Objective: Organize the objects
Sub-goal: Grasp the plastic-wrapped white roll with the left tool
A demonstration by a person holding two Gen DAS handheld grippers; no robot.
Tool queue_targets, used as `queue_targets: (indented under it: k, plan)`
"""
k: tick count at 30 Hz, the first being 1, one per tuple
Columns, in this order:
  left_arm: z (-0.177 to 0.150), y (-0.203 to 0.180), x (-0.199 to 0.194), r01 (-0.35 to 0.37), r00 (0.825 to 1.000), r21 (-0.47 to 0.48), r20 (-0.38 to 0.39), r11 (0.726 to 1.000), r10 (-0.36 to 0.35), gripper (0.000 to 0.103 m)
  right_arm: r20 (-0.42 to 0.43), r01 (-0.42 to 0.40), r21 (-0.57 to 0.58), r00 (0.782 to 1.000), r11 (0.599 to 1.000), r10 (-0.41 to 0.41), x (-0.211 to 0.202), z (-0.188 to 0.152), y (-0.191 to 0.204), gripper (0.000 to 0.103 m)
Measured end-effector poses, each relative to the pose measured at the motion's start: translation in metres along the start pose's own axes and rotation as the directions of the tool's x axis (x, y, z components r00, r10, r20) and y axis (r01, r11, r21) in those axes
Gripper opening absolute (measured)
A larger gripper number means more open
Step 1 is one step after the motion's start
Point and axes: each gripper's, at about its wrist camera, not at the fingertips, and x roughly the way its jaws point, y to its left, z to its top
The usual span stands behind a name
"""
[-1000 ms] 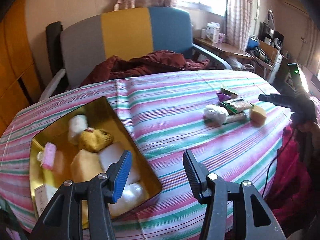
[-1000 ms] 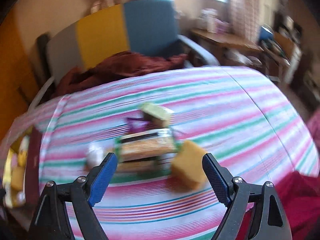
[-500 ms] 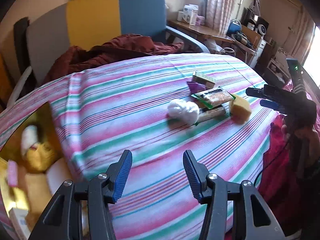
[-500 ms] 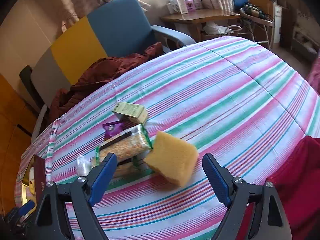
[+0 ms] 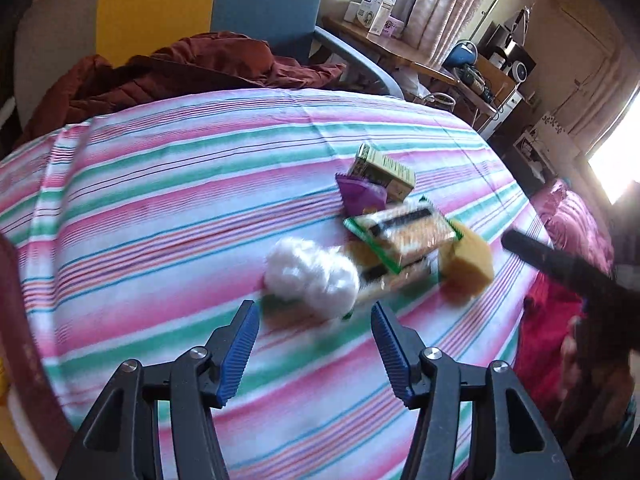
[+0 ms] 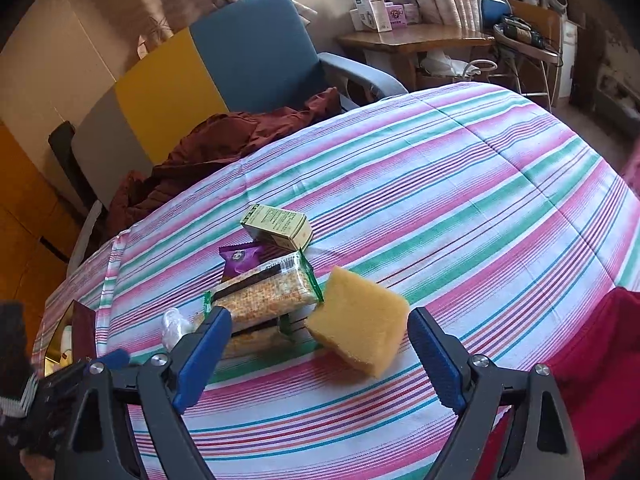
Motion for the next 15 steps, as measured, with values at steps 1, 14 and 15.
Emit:
queue_targets:
  k: [1, 14, 15]
  plan:
    - [0.005, 0.000, 0.006, 0.009, 1.000, -0.010, 0.000, 1.000, -0.009, 0.059, -0.003, 0.000, -0.007, 1.000, 1.000, 0.000, 0.001, 0.000, 0.001, 0.090]
    - [0.018, 0.026, 0.049, -0.003, 0.999, -0.080, -0.046, 0.997, -0.001, 0.057, -0.038, -0.046, -0.051, 0.998, 0.998, 0.045, 0.011, -0.006, 0.014, 0.091]
    - [0.016, 0.027, 0.047, -0.007, 0.999, -0.072, -0.046, 0.997, 0.004, 0.057, -0.041, -0.063, -0.034, 0.997, 0.997, 0.062, 0.011, -0.005, 0.013, 0.091]
